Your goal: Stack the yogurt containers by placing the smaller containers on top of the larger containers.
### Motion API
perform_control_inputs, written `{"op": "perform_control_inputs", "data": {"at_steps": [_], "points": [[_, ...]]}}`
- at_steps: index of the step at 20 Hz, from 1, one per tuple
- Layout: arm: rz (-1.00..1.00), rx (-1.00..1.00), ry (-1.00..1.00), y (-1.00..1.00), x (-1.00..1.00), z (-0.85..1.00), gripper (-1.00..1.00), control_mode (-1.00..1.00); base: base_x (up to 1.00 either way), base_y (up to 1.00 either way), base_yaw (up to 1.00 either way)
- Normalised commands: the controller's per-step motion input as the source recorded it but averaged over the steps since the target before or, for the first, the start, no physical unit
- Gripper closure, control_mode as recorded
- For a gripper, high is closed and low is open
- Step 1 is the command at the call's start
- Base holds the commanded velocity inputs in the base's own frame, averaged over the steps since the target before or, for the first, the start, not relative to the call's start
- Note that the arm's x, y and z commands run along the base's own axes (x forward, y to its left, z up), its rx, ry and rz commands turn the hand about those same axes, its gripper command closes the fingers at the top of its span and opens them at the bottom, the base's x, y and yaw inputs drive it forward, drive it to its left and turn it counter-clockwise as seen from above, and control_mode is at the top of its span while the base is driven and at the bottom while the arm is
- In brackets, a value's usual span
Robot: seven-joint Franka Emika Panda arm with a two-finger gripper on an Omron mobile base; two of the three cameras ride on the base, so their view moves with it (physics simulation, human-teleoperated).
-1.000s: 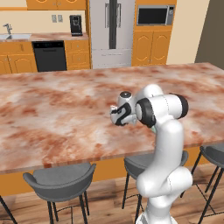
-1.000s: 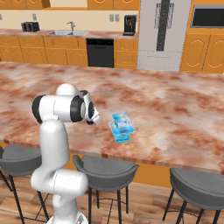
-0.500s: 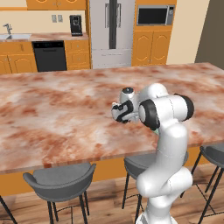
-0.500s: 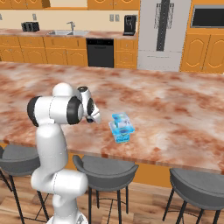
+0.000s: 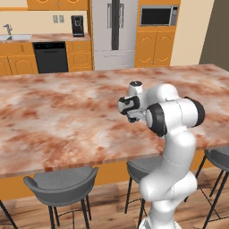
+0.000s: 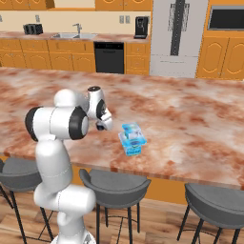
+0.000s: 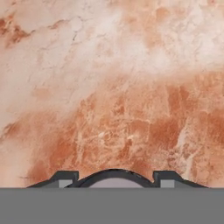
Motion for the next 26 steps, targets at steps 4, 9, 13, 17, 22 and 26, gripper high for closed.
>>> {"op": "perform_control_inputs", "data": {"at_steps": [4,9,13,17,22,26], "points": [[-0.03,0.03,0.09,-0.12,-0.1,0.46,1.0,-1.0,0.0,0.0,0.0],[-0.02,0.02,0.02,-0.02,-0.16,0.39,1.0,-1.0,0.0,0.0,0.0],[-0.03,0.0,0.0,0.0,-0.22,0.32,1.0,-1.0,0.0,0.0,0.0],[-0.04,0.0,0.0,0.0,-0.26,0.3,1.0,-1.0,0.0,0.0,0.0],[-0.05,0.01,0.0,0.0,-0.29,0.3,1.0,-1.0,0.0,0.0,0.0],[-0.06,0.01,-0.01,0.0,-0.29,0.25,1.0,-1.0,0.0,0.0,0.0]]}}
